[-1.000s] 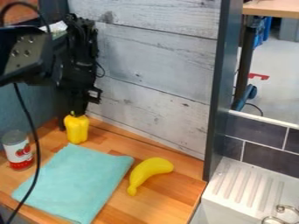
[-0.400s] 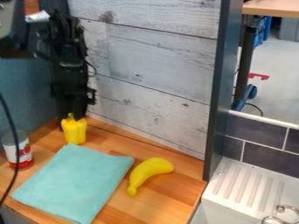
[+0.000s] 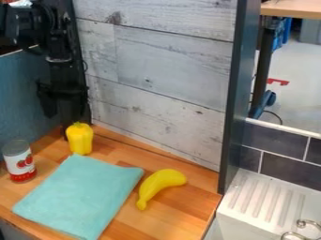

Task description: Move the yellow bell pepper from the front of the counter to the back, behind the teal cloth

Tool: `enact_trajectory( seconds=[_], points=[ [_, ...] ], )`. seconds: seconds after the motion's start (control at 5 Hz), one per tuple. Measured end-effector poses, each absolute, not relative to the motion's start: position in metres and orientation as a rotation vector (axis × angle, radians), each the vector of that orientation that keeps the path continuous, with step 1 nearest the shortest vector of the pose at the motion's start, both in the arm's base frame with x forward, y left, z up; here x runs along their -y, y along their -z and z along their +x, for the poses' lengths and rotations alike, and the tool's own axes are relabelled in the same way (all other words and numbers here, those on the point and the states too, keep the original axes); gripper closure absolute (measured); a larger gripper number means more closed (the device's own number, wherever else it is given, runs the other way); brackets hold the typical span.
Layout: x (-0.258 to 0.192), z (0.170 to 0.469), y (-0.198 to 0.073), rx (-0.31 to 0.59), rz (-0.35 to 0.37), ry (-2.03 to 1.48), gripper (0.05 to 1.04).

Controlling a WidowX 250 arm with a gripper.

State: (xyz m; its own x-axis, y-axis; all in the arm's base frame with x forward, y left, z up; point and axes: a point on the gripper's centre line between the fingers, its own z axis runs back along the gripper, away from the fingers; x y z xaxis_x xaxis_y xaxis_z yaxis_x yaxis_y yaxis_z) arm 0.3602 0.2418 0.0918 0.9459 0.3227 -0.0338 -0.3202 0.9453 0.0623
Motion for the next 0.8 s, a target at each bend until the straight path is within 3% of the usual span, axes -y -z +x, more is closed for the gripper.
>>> enact_trajectory(
  seconds=[0.2,0.4,0.8],
  points=[
    [-0.236,0.344,-0.106,-0.075,0.076,-0.303,0.081],
    [-0.217,0.308,-0.113,-0.154,0.074,-0.269,0.082],
    [-0.175,0.250,-0.116,-0.190,0.015,-0.182,0.082]
  ],
)
